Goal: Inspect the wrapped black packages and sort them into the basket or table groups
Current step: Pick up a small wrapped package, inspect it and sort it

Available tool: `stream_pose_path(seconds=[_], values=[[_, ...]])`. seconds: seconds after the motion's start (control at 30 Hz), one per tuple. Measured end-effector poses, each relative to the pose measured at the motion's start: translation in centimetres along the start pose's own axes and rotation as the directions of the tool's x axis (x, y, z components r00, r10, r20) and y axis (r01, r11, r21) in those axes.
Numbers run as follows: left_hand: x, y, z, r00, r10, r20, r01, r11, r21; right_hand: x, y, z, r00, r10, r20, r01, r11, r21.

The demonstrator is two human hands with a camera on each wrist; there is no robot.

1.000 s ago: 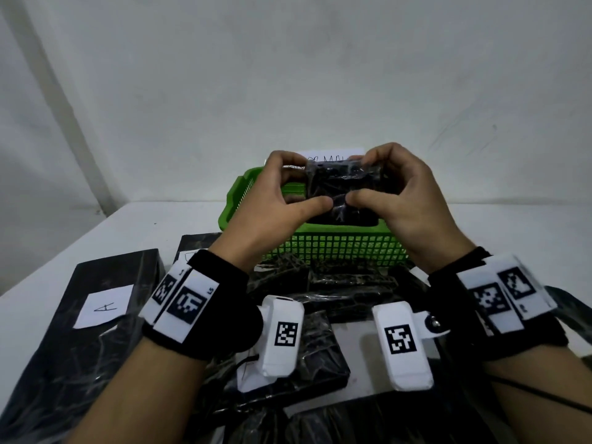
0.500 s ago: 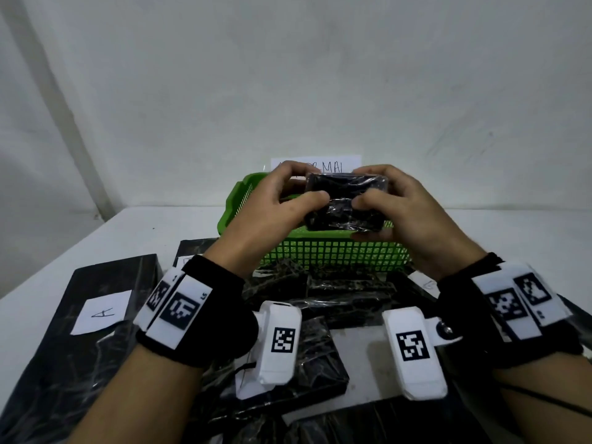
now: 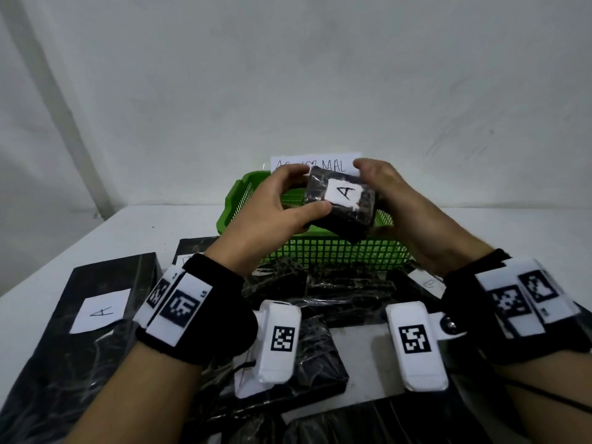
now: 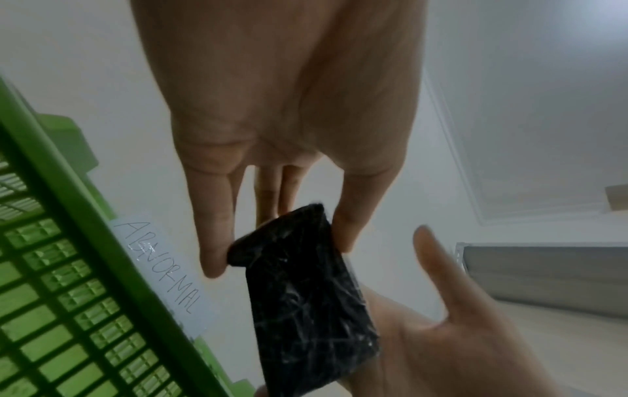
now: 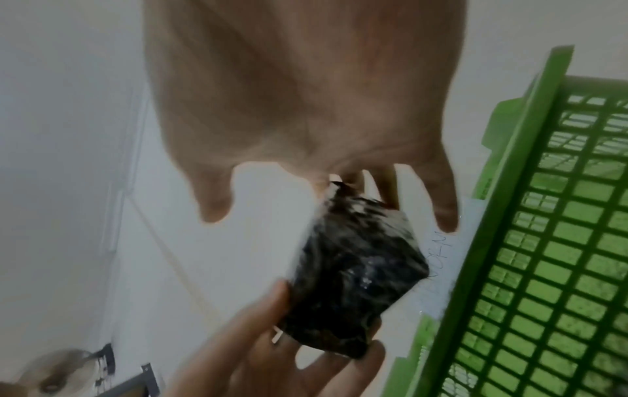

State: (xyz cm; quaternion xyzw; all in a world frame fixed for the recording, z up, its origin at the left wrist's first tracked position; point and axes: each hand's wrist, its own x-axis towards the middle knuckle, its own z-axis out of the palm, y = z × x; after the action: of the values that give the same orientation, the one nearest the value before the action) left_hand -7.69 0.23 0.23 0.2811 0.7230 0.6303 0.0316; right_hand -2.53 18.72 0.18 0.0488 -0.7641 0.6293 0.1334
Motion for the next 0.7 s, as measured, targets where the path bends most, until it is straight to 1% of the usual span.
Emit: stream_pose_path(seconds=[0.03,0.1,0.17,0.23,0.33,0.43,0.53,0.6,0.63,0.7], values=[[0.0,-0.1,-0.1,1.000,0.017,0.006,-0.017,1.000,-0.013,0.0,-0.2,-0.1,0.999,0.045,-0.014,-0.045,0.998,0.034],[-0.1,0.0,-0.1,0.997,0.078,0.028,-0.077,0.997,-0.027,-0.1,-0.5,-0.4,0.997,0.059,-0.047,-0.057,0.997,0.044],[-0.2,0.1,-0.1,0.988,0.146,0.041,-0.145,0.989,-0.021,-0.2,-0.5,-0.6,0.998,0.030,-0.051,-0.028,0.999,0.029],[-0.1,0.0,-0.1,0.979,0.197,0.047,-0.195,0.979,-0.052,-0.2,-0.4,-0.6,0.997,-0.020,-0.078,0.021,1.000,0.013],[0.1,-0.3,-0.4,0.972,0.230,0.040,-0.226,0.970,-0.087,0.1,-0.2,-0.1,0.985,-0.078,-0.156,0.078,0.997,-0.005],[0.2,-0.3,-0.7,0.974,0.225,0.024,-0.221,0.970,-0.104,0.1,-0.3,0.4,0.976,-0.102,-0.193,0.113,0.992,0.047],[0.3,-0.2,-0.7,0.988,0.151,-0.015,-0.151,0.980,-0.126,0.0,-0.4,0.6,0.974,-0.092,-0.206,0.119,0.985,0.123],[0.4,-0.3,-0.7,0.997,0.068,-0.029,-0.071,0.988,-0.138,-0.1,-0.5,0.8,0.984,-0.063,-0.167,0.086,0.987,0.135],[0.4,-0.4,-0.7,0.999,0.045,-0.029,-0.049,0.988,-0.147,-0.2,-0.6,0.9,0.990,-0.046,-0.133,0.062,0.991,0.116],[0.4,-0.6,-0.8,0.997,0.057,-0.056,-0.065,0.987,-0.149,-0.5,-0.8,0.9,0.997,-0.031,-0.072,0.035,0.998,0.054]])
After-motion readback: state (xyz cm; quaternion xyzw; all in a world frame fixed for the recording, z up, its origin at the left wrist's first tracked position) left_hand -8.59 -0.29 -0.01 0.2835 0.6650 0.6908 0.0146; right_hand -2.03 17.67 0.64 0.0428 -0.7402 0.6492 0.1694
